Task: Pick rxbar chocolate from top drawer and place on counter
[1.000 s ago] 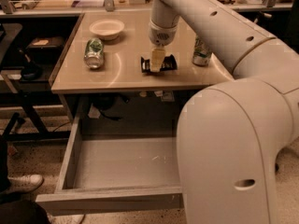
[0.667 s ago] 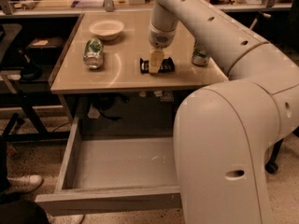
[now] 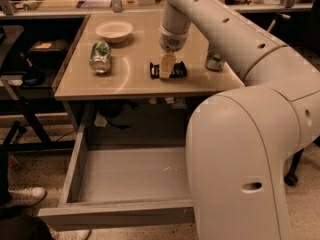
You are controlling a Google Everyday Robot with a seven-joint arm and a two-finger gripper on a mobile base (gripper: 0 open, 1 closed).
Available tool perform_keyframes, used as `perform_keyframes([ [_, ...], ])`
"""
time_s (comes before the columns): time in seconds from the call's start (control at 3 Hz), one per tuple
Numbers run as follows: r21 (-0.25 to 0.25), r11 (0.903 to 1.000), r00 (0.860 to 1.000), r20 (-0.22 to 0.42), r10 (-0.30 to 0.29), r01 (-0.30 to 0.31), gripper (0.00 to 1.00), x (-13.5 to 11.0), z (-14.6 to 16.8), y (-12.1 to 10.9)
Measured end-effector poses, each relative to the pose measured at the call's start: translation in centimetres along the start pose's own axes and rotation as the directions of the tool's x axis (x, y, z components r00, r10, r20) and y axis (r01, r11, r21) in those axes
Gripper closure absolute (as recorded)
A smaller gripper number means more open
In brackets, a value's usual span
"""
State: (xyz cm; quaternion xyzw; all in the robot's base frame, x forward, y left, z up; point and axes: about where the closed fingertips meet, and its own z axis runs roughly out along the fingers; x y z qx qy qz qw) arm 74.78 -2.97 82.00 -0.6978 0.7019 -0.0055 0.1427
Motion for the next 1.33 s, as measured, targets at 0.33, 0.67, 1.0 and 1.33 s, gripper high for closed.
perform_keyframes([
  [0.33,0.000,1.0000,1.000,0.000,0.000,0.000,0.36,0.00,0.00,0.00],
  [0.67,0.000,1.0000,1.000,0.000,0.000,0.000,0.11,0.00,0.01,0.00],
  [1.0,0.000,1.0000,1.000,0.000,0.000,0.000,0.00,0.00,0.01,0.00],
  [1.33,0.000,1.0000,1.000,0.000,0.000,0.000,0.00,0.00,0.01,0.00],
])
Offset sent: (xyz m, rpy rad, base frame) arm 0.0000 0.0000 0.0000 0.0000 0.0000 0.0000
